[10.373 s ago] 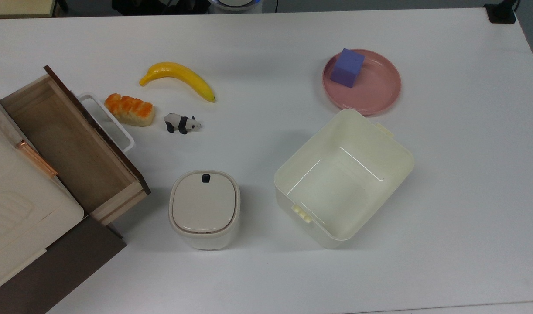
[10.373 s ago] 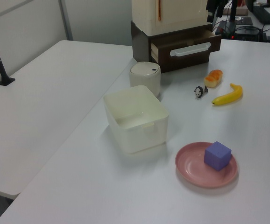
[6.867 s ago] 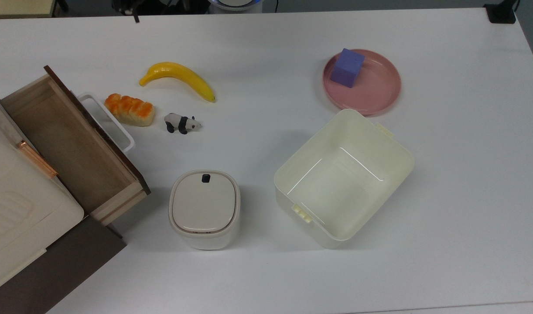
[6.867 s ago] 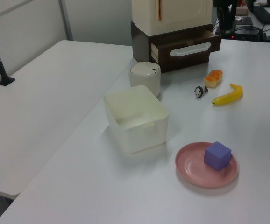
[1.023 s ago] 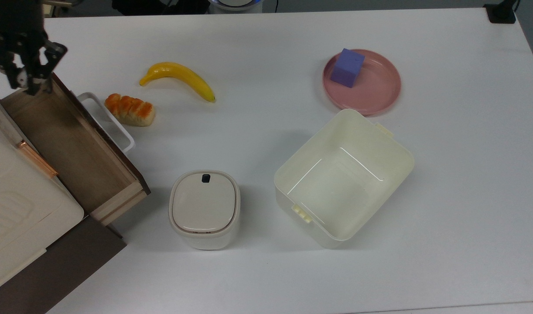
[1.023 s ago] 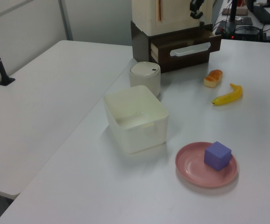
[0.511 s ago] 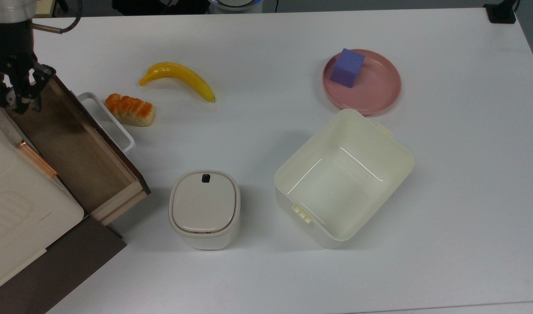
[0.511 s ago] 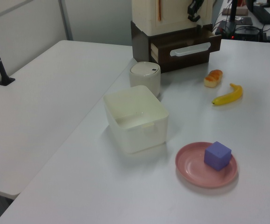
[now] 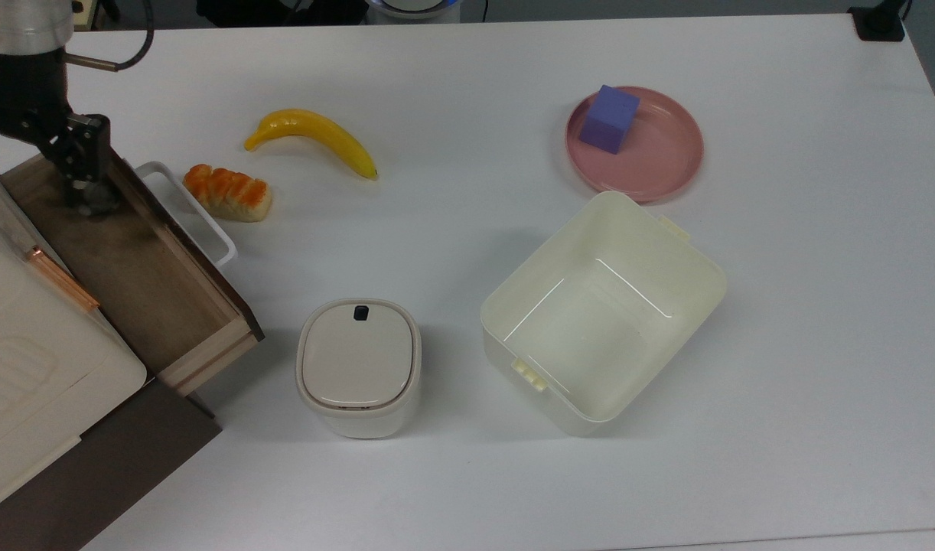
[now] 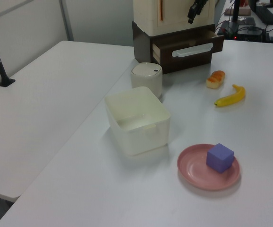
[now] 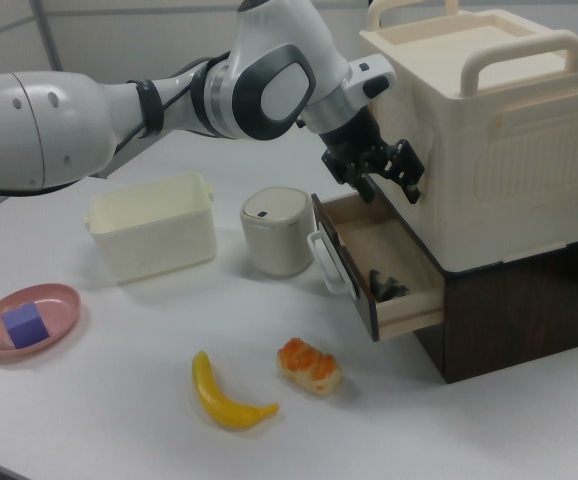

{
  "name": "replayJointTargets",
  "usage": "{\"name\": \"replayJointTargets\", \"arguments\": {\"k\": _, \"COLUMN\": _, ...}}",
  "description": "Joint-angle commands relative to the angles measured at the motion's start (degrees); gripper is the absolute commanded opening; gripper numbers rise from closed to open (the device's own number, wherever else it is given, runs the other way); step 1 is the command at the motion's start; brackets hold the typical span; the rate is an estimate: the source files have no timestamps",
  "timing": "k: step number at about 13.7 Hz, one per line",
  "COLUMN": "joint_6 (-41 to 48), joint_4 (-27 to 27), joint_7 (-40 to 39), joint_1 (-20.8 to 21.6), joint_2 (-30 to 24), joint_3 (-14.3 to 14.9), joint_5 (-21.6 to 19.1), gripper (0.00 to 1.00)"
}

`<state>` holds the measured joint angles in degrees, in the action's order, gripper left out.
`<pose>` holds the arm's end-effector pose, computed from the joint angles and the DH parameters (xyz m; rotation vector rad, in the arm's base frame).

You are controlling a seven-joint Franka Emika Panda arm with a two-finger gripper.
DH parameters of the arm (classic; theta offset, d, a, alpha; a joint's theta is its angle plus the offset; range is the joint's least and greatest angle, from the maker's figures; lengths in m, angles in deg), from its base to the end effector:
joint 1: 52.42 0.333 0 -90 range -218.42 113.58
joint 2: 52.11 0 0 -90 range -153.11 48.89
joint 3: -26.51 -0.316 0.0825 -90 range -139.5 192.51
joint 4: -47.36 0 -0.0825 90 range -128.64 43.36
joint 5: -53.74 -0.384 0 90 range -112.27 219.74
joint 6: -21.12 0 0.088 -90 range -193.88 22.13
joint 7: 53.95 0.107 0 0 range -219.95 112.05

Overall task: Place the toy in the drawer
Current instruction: 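Lower the panda toy into the drawer and open the gripper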

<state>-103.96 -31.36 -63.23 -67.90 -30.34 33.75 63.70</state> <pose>0.6592 -0.2651 0.5490 2.7739 -0.2034 0.5060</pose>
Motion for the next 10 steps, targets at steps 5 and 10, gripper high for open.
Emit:
{"name": "replayJointTargets", "arguments": {"k": 5, "joint_6": 0.2, "joint_4": -0.6, "joint_7": 1.9, "joint_1": -0.1, "joint_2": -2.2, "joint_3": 0.3, "joint_5": 1.5, "gripper": 1.00}}
{"name": "replayJointTargets", "arguments": {"k": 10, "joint_6": 12.4, "joint_4": -1.3, "joint_7": 8.1, "joint_1": 1.1, "joint_2": -6.8, "joint_3": -2.2, "joint_5": -0.5, "gripper": 1.00}}
